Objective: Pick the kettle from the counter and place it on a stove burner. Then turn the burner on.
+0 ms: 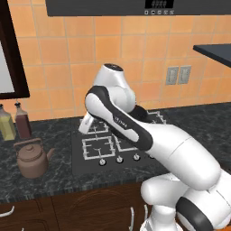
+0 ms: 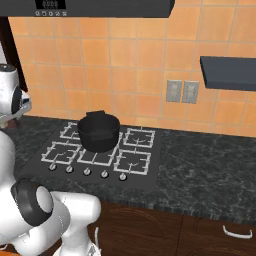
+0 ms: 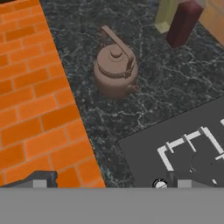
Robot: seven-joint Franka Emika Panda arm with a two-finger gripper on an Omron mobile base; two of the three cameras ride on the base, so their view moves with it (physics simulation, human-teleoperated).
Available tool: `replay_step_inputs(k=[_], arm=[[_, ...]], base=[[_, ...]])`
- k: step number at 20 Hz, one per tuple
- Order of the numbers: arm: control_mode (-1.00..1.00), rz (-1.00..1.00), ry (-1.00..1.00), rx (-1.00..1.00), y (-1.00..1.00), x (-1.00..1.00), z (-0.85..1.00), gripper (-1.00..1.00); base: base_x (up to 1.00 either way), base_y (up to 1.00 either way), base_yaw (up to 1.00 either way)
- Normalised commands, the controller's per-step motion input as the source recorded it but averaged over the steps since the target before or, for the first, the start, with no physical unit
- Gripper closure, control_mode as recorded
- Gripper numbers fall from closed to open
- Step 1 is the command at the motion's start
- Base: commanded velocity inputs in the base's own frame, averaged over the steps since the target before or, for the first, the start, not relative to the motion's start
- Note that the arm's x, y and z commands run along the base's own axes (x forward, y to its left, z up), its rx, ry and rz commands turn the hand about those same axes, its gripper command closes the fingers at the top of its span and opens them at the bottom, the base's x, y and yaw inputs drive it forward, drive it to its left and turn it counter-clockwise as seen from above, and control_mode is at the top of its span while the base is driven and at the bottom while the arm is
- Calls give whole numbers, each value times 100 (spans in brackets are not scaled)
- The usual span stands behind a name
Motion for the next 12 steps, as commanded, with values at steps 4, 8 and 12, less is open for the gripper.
replay_step_inputs(k=[4,8,12], arm=[[-100,6,0,-2,75,1,-23,-100],[-100,2,0,-1,57,1,-20,-100],[-100,0,0,-4,31,12,-26,-100]], base=[[0,0,0],[0,0,0],[0,0,0]])
